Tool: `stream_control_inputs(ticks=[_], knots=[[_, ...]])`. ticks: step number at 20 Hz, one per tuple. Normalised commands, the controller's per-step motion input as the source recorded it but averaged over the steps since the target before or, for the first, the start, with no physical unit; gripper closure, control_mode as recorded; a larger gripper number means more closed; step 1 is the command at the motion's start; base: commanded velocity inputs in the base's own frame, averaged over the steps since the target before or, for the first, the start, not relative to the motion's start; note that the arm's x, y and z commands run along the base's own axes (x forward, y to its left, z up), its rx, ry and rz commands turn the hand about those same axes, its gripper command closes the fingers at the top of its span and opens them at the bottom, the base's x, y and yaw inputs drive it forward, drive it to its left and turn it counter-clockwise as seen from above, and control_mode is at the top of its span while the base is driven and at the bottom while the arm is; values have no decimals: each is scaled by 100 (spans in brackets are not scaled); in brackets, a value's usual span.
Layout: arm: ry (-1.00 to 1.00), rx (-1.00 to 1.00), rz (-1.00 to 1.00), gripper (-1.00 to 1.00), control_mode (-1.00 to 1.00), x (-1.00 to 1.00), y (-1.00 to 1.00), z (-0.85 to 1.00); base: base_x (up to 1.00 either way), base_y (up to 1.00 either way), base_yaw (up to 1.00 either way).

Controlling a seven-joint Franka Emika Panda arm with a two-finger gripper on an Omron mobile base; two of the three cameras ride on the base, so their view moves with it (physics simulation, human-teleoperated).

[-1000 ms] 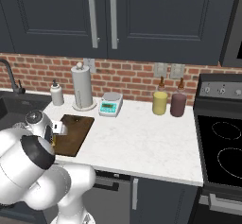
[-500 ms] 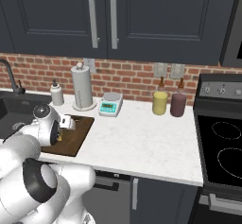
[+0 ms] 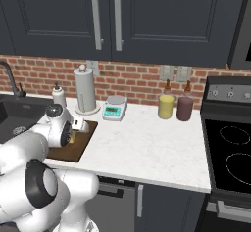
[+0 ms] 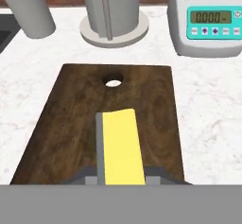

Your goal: Pick up the sponge from the counter and clean the cutting board by briefly scrubbing or pressing down on the cutting board. Once finished, release the sponge.

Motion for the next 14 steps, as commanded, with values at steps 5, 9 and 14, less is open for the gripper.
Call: stream_control_inputs(ticks=[5, 9, 14], knots=[[0, 0, -2, 100, -100, 37, -25, -30, 0, 0, 0], [0, 0, 0, 100, -100, 26, -19, -35, 0, 0, 0], [0, 0, 0, 100, -100, 12, 0, -19, 0, 0, 0]])
